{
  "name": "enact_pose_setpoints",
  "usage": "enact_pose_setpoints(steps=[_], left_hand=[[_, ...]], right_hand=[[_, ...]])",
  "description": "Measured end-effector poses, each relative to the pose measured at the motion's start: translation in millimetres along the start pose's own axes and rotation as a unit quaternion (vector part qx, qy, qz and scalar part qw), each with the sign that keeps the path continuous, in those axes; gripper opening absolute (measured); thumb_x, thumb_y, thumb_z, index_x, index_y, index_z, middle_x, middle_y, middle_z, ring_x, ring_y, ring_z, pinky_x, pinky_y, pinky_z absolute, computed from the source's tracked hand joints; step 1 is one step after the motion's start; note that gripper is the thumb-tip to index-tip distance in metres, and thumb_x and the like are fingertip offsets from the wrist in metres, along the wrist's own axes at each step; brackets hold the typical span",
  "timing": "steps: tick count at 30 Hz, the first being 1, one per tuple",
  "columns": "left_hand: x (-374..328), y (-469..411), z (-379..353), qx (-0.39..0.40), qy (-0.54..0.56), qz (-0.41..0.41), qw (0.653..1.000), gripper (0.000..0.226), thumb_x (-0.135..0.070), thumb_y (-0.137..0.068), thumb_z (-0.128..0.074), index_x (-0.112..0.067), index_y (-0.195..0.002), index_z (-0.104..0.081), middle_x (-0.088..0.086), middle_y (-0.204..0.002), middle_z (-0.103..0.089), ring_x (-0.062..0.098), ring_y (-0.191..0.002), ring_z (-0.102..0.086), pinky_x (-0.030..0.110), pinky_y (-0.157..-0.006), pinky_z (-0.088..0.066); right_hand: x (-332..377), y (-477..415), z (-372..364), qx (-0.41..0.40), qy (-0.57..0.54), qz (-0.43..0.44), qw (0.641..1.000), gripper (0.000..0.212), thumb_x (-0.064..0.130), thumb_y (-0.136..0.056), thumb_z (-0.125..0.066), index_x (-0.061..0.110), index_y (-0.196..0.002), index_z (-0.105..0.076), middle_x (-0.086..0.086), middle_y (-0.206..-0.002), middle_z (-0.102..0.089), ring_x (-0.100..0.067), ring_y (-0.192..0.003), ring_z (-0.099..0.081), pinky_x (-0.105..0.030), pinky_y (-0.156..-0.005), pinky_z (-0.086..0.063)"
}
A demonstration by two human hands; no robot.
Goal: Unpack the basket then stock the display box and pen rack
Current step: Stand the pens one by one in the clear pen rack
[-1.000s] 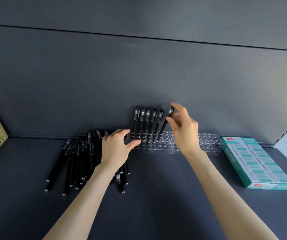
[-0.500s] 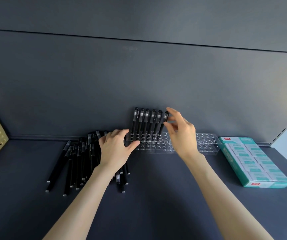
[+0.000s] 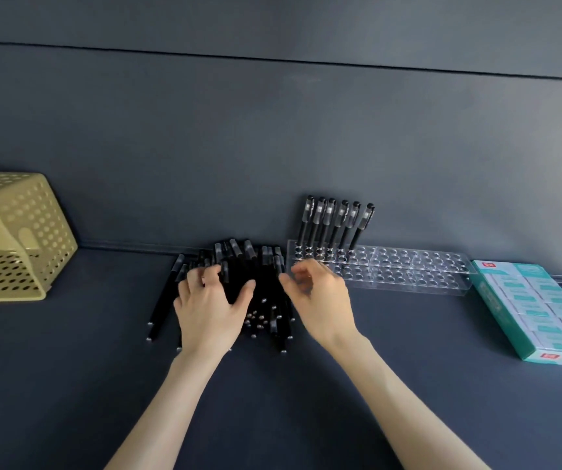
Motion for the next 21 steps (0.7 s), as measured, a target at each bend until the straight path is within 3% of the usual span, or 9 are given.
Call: enact_pose_setpoints(steps=[5, 9, 14, 21], left_hand=[[8, -8, -3, 0.020, 0.005, 0.011, 1.000, 0.065, -0.045, -0.087, -0.060, -0.005, -0.135, -0.044, 0.016, -0.137, -0.043, 0.034, -0.127, -0.036, 0.042, -0.100, -0.030], [10, -18, -2, 0.030, 0.018, 0.010, 0.999, 0.058, -0.041, -0.088, -0.061, -0.003, -0.130, -0.048, 0.017, -0.129, -0.047, 0.035, -0.119, -0.045, 0.041, -0.097, -0.035], [12, -26, -4, 0.047, 0.014, -0.001, 0.999, 0.053, -0.046, -0.088, -0.060, -0.004, -0.119, -0.054, 0.014, -0.112, -0.057, 0.031, -0.101, -0.058, 0.040, -0.085, -0.046], [15, -34, -6, 0.051, 0.038, 0.006, 0.998, 0.045, -0.043, -0.089, -0.060, -0.004, -0.110, -0.054, 0.008, -0.095, -0.066, 0.028, -0.095, -0.062, 0.033, -0.072, -0.041]], right_hand=[[-7, 4, -32, 0.039, 0.046, -0.058, 0.996, 0.041, 0.045, -0.086, -0.060, 0.014, -0.113, -0.056, 0.000, -0.109, -0.055, -0.020, -0.094, -0.057, -0.032, -0.080, -0.046], [-14, 1, -34, 0.025, -0.009, -0.100, 0.995, 0.044, 0.043, -0.082, -0.067, 0.013, -0.114, -0.058, 0.000, -0.107, -0.058, -0.016, -0.094, -0.056, -0.025, -0.079, -0.042], [-20, -1, -37, 0.022, -0.074, -0.131, 0.988, 0.037, 0.037, -0.081, -0.070, 0.014, -0.109, -0.059, 0.005, -0.093, -0.059, -0.010, -0.086, -0.055, -0.019, -0.074, -0.039], [-20, -2, -35, -0.012, -0.069, -0.124, 0.990, 0.013, 0.029, -0.085, -0.065, 0.020, -0.084, -0.056, 0.011, -0.073, -0.059, -0.007, -0.070, -0.057, -0.021, -0.064, -0.045]])
Point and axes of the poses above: each hand's wrist, its own y-axis away from the middle knuckle, its own z-axis out of the back of the hand, x = y × z, the point moved 9 cm from there along -y, towards the middle knuckle
